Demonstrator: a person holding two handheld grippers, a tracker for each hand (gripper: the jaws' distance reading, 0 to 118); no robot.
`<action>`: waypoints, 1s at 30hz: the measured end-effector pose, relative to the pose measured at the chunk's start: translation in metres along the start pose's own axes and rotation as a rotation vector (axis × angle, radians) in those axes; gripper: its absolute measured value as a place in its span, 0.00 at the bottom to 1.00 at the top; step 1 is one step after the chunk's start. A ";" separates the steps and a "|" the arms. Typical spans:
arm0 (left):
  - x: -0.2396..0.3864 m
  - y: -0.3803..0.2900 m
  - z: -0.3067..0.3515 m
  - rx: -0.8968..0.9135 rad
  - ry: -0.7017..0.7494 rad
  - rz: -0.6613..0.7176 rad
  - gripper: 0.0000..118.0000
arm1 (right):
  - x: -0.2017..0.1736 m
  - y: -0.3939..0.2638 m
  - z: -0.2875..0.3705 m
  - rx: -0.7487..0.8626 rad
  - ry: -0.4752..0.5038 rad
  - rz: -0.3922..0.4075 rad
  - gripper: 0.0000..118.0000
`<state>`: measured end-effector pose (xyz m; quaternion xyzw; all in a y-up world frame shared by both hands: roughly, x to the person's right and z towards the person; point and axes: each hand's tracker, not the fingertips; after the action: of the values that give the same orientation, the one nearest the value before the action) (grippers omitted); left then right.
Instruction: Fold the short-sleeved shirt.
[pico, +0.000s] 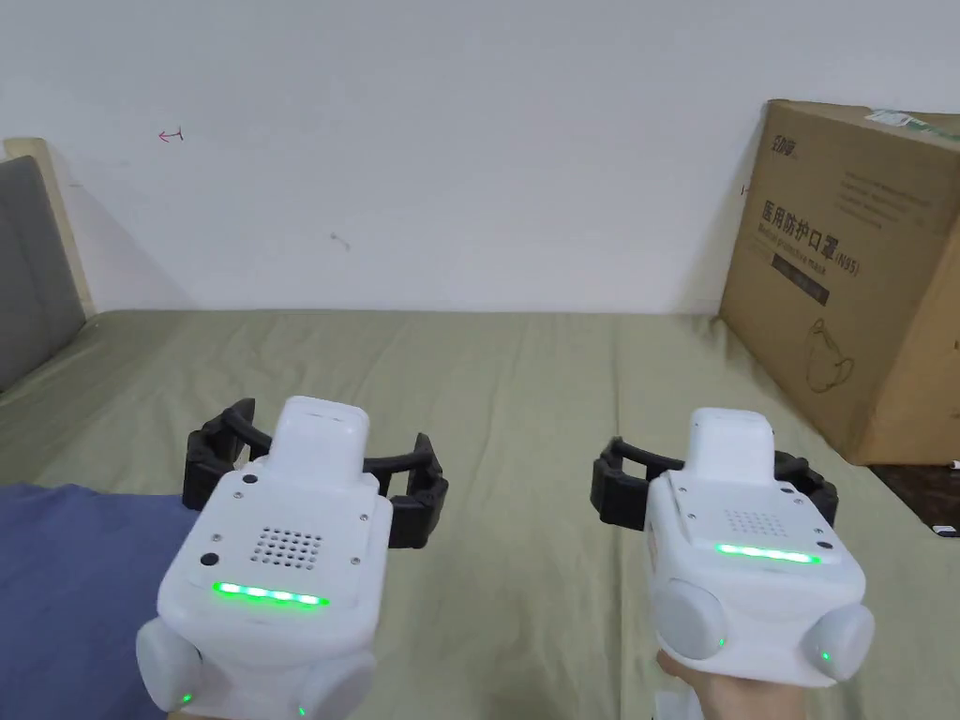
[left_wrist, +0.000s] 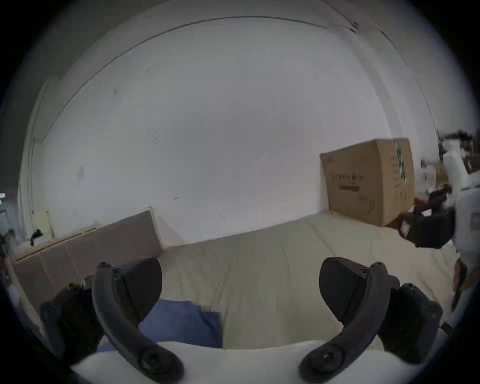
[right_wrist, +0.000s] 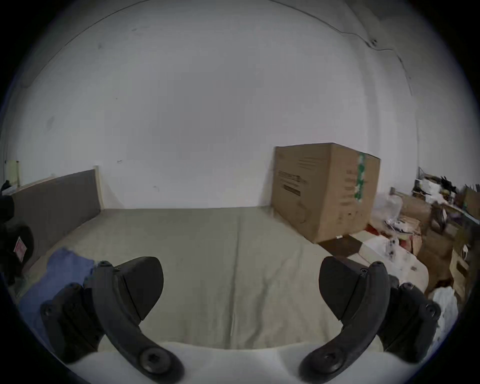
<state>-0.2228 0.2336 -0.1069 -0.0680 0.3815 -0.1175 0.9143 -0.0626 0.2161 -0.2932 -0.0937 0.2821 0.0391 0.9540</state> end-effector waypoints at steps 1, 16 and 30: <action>0.000 -0.003 0.002 0.001 -0.009 0.038 1.00 | 0.003 -0.003 0.004 0.005 0.014 -0.019 0.99; -0.013 0.016 0.004 -0.046 -0.001 0.123 0.96 | -0.007 0.008 0.024 0.083 0.071 0.055 0.82; -0.025 0.008 0.004 -0.089 -0.051 0.236 0.00 | 0.000 -0.003 0.028 0.049 0.096 0.040 0.00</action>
<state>-0.2353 0.2479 -0.0886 -0.0663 0.3685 0.0097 0.9272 -0.0471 0.2185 -0.2697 -0.0664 0.3303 0.0466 0.9404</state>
